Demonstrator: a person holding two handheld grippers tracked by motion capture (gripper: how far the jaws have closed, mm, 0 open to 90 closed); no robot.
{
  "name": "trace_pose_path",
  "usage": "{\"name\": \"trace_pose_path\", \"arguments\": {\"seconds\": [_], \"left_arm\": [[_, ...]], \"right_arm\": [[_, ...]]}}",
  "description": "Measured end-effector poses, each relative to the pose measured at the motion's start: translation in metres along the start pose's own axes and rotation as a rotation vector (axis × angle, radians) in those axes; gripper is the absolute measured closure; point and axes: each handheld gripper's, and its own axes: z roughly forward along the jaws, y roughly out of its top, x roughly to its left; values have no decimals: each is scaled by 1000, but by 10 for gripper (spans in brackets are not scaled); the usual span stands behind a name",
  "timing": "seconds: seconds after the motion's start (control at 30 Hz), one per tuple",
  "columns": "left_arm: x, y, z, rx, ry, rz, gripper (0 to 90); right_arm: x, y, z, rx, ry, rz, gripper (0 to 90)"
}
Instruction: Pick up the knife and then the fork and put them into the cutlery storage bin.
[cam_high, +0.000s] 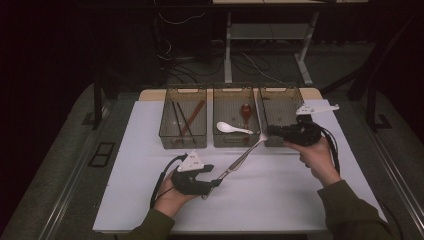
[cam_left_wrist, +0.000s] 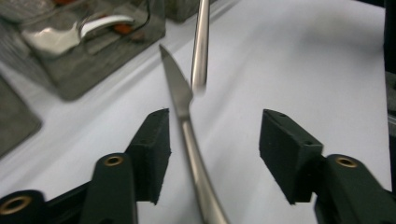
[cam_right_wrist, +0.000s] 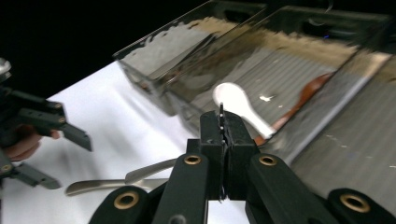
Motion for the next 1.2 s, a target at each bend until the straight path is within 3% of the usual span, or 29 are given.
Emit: {"name": "trace_pose_path", "arguments": {"seconds": [0.3, 0.73, 1.0, 1.2], "left_arm": [[11, -25, -16, -19, 14, -22, 242], [12, -39, -26, -21, 68, -42, 4], [15, -38, -27, -38, 78, -48, 0], [13, -38, -26, -35, 67, -40, 0]], "right_arm": [[-28, 28, -29, -19, -97, -4, 879], [-65, 64, -71, -14, -249, -5, 880], [-87, 77, -82, -5, -336, 9, 880], [-99, 76, -69, 54, -364, 23, 879]]}}
